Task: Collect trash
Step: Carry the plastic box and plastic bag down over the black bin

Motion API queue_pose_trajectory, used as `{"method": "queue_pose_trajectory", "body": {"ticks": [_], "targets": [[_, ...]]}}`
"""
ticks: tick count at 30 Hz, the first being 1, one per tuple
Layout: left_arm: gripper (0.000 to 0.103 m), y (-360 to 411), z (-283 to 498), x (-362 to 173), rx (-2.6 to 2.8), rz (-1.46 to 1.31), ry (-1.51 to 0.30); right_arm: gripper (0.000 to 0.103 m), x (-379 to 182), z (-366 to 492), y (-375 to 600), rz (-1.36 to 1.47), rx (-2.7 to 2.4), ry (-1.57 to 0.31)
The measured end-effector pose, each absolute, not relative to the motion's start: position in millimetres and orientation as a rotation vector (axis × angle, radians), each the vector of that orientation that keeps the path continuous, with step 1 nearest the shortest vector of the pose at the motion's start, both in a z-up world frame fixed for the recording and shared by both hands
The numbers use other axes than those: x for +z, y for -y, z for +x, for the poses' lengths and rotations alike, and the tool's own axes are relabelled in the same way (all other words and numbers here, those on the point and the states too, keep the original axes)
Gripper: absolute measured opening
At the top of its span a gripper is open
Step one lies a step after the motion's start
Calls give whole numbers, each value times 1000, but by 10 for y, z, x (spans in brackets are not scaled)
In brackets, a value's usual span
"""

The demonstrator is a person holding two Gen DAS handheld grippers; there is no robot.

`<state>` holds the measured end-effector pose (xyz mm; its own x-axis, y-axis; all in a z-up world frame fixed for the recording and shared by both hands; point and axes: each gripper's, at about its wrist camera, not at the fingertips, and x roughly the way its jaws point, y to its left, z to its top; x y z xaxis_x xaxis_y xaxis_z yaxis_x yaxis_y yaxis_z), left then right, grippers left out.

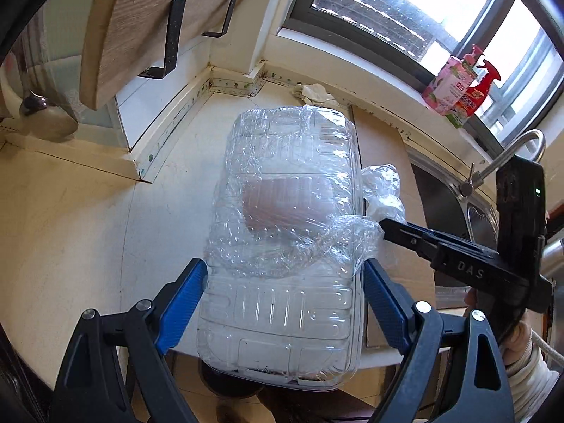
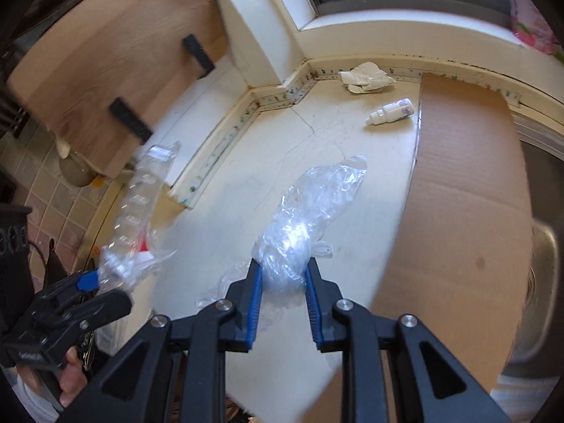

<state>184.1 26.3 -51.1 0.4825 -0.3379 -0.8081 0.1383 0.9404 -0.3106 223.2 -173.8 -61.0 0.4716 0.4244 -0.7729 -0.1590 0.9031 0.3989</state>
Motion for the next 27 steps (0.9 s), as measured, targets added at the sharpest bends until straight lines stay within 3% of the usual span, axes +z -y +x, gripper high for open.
{"method": "queue_pose_trajectory", "body": {"ticks": [6, 13, 27], "targets": [[87, -257, 1390, -546, -358, -212, -1006, 23, -397, 1231, 1620, 260, 272, -954], [87, -103, 752, -836, -434, -166, -1046, 23, -726, 176, 1481, 313, 175, -1020], [87, -135, -156, -1239, -419, -144, -1182, 23, -1211, -591, 1445, 333, 177, -1218]]}}
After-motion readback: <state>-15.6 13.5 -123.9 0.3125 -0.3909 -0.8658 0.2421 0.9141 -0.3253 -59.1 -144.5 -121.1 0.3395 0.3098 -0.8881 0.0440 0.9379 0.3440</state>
